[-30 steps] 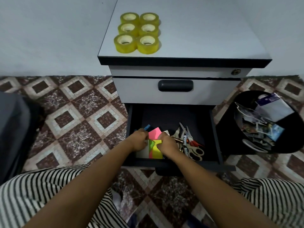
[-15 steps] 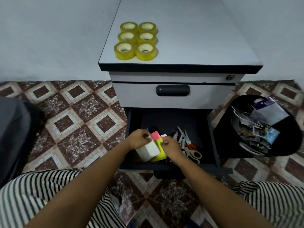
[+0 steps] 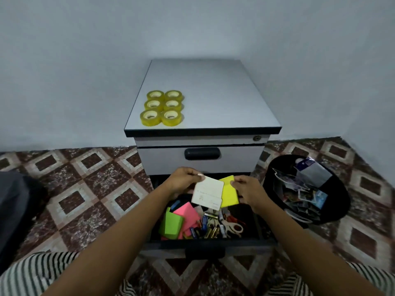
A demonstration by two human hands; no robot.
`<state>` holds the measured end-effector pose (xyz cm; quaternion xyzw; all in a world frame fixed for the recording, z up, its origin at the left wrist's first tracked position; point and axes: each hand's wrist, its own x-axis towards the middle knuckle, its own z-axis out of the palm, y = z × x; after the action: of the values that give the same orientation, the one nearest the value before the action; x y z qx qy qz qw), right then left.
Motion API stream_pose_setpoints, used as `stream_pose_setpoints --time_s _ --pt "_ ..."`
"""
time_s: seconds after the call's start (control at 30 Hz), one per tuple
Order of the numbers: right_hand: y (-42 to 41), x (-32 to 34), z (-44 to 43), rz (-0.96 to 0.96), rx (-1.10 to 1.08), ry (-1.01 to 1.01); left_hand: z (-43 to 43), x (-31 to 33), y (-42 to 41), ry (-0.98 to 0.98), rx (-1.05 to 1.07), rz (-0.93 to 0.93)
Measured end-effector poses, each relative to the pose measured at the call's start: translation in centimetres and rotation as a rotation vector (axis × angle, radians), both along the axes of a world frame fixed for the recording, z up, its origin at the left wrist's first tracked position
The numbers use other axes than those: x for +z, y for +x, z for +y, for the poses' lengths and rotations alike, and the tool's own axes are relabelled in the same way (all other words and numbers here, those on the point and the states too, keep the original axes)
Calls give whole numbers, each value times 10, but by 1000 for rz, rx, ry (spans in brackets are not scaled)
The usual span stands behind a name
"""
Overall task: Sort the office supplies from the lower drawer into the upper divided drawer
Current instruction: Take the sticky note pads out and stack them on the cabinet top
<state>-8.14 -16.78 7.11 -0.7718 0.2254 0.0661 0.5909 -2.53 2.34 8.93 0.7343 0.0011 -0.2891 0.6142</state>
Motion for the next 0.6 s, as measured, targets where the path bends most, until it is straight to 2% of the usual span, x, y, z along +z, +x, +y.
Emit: stream_pose_setpoints --time_s 0.17,0.3,0.43,0.6 --pt "0 68 -26 -108 -38 44 -21 58 6 -155 -14 -18" --pt "5 116 -44 -199 -79 157 -33 104 17 -241 7 -44" --pt "20 147 -60 -309 -237 232 -48 131 33 -363 183 -17" --pt "41 163 -65 -364 -405 351 -63 134 52 -517 467 102"
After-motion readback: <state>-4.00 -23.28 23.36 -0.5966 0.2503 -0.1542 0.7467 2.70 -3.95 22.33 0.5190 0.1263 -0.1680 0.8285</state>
